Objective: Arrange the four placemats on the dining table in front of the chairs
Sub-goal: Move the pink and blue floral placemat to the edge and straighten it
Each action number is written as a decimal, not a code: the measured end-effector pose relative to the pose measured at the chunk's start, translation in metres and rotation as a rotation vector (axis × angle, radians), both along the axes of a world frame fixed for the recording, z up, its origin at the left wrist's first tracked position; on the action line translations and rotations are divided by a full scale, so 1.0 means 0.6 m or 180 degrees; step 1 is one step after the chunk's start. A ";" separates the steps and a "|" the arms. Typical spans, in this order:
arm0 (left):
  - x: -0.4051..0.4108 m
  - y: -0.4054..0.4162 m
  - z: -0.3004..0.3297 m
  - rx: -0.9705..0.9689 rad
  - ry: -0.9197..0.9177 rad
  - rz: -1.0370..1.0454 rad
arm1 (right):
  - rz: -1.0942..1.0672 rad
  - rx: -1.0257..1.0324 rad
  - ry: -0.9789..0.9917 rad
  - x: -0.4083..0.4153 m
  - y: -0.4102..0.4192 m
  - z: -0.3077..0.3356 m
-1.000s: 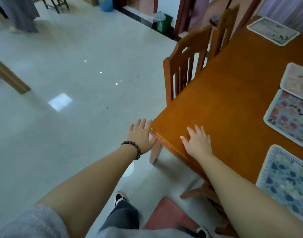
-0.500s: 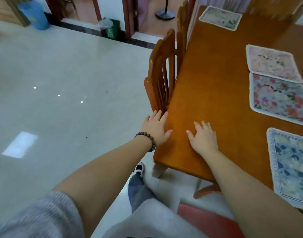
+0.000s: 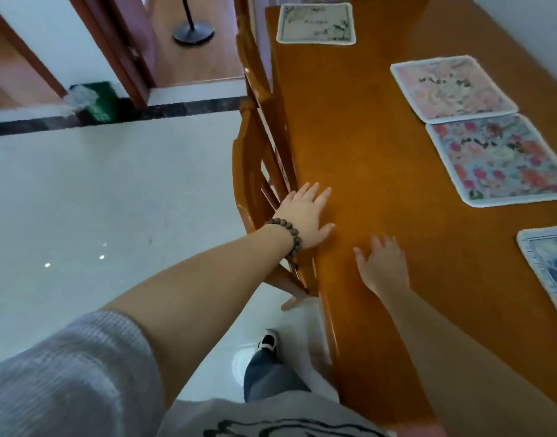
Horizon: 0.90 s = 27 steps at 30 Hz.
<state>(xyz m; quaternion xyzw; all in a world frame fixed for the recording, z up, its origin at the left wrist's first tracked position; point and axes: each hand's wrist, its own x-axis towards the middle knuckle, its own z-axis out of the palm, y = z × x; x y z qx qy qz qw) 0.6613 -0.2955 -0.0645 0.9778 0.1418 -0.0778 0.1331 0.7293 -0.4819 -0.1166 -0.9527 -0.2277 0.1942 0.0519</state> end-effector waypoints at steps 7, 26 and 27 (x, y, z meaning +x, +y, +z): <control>0.124 0.098 0.027 0.0070 0.0033 -0.0487 | -0.0716 0.0135 -0.0035 0.063 0.053 0.044; 0.427 0.327 0.009 -0.0036 0.0170 -0.2566 | -0.3045 0.0088 -0.0261 0.133 0.304 0.053; 0.434 0.333 0.009 -0.0054 0.0166 -0.2639 | -0.3154 0.0072 -0.0280 0.131 0.315 0.056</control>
